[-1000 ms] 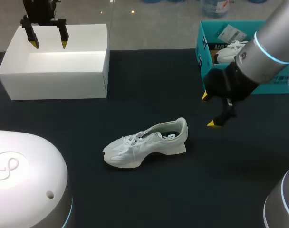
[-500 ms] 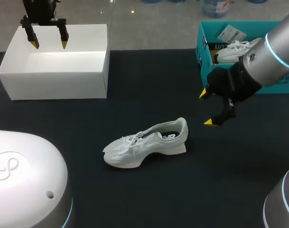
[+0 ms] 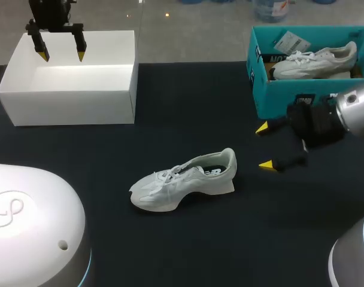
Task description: Take the shoe out of the shoebox, open the shoe tongue, remove and reinsert the insole, then place the shoe into the shoebox
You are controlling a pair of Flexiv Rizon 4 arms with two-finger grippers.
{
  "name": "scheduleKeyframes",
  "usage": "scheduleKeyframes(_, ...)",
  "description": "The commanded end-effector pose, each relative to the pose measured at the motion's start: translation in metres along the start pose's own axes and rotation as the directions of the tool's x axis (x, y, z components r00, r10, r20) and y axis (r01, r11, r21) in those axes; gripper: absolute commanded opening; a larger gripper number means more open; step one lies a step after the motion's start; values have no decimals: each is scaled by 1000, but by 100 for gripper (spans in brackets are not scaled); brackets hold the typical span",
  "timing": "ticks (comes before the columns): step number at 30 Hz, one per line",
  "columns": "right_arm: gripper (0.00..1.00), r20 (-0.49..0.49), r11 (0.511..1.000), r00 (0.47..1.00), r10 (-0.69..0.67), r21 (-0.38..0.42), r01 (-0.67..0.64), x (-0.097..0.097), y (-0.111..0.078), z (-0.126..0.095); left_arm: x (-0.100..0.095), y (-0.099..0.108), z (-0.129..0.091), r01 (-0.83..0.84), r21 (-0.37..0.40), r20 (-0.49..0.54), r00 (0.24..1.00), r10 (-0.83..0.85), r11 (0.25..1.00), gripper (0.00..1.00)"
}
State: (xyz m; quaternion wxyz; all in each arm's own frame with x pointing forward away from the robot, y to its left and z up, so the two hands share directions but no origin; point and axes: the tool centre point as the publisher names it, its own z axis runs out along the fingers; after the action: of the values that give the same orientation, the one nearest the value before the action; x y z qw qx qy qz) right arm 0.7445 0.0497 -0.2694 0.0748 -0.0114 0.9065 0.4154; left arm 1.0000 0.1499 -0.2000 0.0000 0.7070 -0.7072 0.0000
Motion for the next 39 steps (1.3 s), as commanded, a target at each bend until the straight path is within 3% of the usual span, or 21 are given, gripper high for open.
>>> scheduleKeyframes(1,100,-44,992,999,1,-128,-7,0,-9,6,0,0,0,0,0,0,1000,0,1000,100)
scheduleKeyframes(9,100,-74,976,997,8,-216,-24,7,-25,13,0,0,0,0,0,0,1000,0,1000,100)
scheduleKeyframes(16,100,-82,978,997,10,-207,-27,18,-26,19,0,0,0,0,0,0,1000,0,1000,100)
scheduleKeyframes(26,100,-93,972,996,15,-233,-37,31,-30,44,0,0,0,0,0,0,1000,0,1000,100)
scheduleKeyframes(39,100,-8,976,999,-38,-217,35,27,-59,24,0,0,0,0,0,0,1000,0,1000,100)
